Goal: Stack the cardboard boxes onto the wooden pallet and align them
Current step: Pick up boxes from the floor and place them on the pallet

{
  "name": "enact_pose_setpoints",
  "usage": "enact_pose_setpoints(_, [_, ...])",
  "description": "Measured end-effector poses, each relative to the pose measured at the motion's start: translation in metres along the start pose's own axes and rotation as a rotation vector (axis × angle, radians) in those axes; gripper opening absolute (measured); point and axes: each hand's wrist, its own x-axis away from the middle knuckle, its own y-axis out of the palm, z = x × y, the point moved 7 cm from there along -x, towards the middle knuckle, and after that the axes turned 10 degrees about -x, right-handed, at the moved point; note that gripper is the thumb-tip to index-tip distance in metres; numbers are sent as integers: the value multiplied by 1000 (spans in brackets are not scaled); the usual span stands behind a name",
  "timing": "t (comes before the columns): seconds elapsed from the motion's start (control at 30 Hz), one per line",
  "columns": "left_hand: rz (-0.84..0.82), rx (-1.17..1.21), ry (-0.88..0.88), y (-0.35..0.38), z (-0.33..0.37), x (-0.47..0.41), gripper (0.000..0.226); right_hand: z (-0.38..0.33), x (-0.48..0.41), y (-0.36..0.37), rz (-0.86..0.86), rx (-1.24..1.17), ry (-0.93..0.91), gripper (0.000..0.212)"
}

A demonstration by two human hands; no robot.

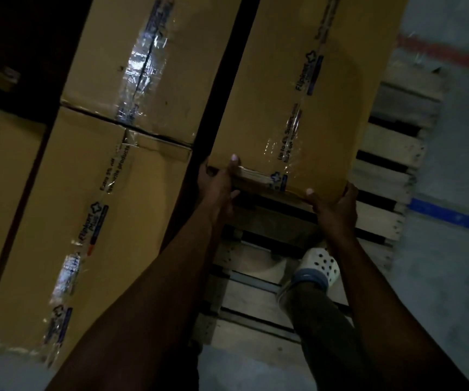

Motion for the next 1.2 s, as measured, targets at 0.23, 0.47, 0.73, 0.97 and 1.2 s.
enact_pose_setpoints(0.23, [-79, 9, -131, 7, 5, -4, 52, -6, 0, 27, 4, 4, -45, 90])
enact_pose_setpoints(0.47, [-128, -54, -159, 15, 10, -8, 49, -9, -8, 32, 3, 32, -34, 90])
enact_pose_setpoints(0.73, [-115, -68, -142, 14, 17, -14, 53, -21, -15, 40, -14, 90, -63, 89])
enact_pose_setpoints(0.97, [134, -218, -69, 9, 23, -17, 62, -23, -9, 40, 2, 99, -76, 87])
enact_pose_setpoints(1.2, [401, -1309, 657, 40, 88, 33, 64, -23, -9, 43, 22, 126, -20, 91])
